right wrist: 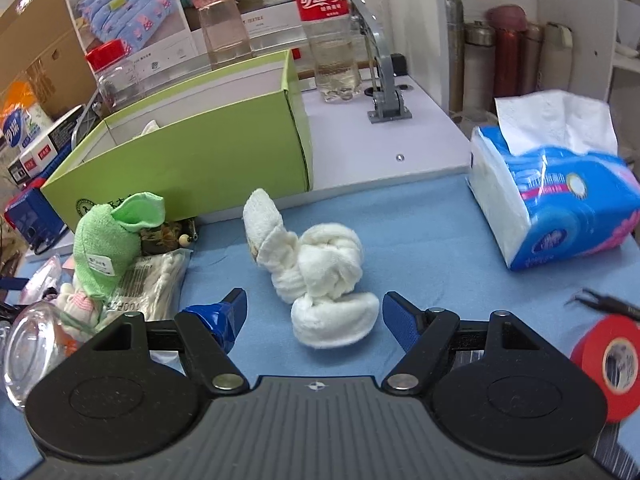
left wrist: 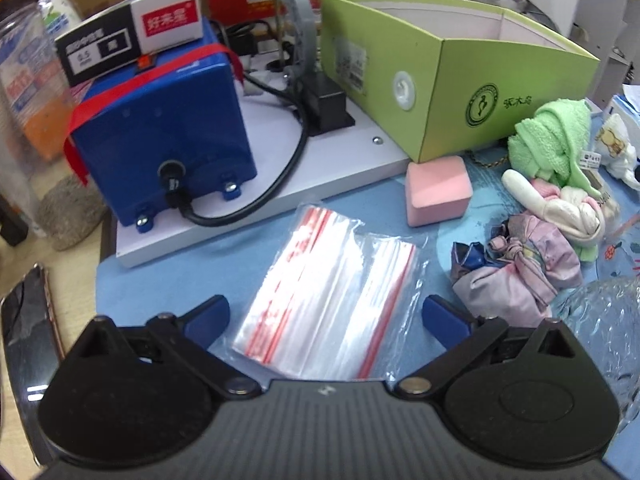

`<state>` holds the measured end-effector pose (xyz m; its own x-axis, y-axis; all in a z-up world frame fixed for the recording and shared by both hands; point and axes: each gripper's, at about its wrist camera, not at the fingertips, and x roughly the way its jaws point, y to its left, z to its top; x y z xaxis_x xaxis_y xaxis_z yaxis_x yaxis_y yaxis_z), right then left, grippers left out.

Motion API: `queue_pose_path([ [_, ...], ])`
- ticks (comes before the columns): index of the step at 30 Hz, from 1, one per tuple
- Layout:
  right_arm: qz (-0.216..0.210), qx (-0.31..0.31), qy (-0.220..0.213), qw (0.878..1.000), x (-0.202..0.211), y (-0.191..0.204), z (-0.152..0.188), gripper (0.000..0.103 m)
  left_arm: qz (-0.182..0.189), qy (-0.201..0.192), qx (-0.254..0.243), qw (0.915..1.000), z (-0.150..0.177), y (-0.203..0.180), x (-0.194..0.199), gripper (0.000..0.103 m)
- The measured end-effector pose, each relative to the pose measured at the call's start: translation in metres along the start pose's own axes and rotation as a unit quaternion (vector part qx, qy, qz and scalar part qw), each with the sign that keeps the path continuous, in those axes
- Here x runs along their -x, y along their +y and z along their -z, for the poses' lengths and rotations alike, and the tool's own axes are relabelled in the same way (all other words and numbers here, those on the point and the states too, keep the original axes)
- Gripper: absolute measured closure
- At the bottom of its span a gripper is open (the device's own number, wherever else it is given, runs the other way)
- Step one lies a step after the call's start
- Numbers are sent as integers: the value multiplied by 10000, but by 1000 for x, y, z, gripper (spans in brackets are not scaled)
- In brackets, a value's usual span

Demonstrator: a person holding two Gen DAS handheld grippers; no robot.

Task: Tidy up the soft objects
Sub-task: 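Move the left gripper to the clear zip bags while the right gripper approaches the knotted white towel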

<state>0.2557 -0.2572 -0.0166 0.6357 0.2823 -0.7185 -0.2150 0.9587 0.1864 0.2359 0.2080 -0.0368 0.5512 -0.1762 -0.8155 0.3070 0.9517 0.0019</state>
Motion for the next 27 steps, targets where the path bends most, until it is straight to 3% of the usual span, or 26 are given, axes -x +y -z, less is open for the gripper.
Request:
queue_pose_path([
  [3,86,213,-23,9997,-16,5,-11,42,-46,-7,49,10000,-2,0,-3,1],
  [6,191,418,231,9987,-38,11,-14,42,-135,-71,152,9998,-7,-6,-6,1],
  [9,408,905,76,9950,-43,20,-7,41,-150,-137,164,9997,-7,-9,-8,1],
  [14,291,885,-280,9953,-39,10,3,38,-81,-254,57,9996,-5,-9,-7,1],
  [21,312,879,-368,9950,-45,11,-1,34,-22,-335,6,9994,-3,-7,-7,1],
  [23,289,902,-411,9947,-45,11,0,37,-61,-313,54,9995,-3,-8,-7,1],
  [24,258,935,-446,9943,-45,11,0,45,-101,-278,111,9995,-3,-8,-7,1],
  [25,206,960,-493,9939,-44,11,0,63,-142,-251,171,9994,-3,-9,-5,3],
  [27,132,884,-519,9946,-41,10,-1,68,-182,-245,244,9992,-3,-12,1,19],
])
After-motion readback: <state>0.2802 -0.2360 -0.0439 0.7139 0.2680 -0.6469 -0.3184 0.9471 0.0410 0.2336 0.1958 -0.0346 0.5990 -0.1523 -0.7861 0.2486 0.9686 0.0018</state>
